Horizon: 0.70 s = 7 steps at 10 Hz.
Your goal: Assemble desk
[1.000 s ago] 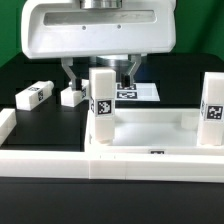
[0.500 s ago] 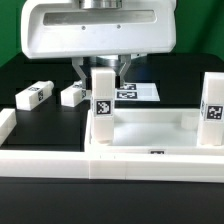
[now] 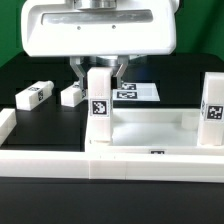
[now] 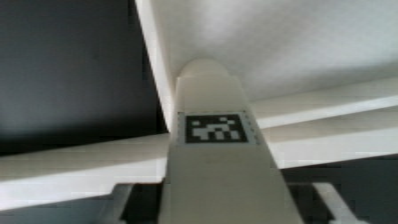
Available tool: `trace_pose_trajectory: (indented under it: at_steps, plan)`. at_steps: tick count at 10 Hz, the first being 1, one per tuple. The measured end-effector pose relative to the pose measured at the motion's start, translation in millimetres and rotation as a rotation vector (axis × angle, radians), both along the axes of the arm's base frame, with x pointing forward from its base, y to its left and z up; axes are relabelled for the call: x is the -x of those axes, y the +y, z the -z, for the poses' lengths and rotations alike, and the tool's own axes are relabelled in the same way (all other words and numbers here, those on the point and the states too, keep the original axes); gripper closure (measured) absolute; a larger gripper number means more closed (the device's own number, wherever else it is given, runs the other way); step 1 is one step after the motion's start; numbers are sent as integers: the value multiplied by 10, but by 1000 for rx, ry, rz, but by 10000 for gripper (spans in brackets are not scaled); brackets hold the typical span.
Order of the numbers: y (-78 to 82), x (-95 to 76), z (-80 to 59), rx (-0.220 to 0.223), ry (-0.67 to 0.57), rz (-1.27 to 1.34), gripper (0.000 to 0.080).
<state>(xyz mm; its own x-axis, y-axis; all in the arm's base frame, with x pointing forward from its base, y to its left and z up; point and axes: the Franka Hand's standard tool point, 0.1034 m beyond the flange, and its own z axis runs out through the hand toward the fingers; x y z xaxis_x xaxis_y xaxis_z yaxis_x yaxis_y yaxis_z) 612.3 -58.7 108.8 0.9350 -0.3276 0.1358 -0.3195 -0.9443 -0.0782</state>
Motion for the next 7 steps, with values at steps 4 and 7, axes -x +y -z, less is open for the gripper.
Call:
trace_pose_trajectory:
  at_steps: [4,7]
  plan:
    - [-40,6,6,-92,9,451,509]
    - [-6,2,6,-136,17,635,509]
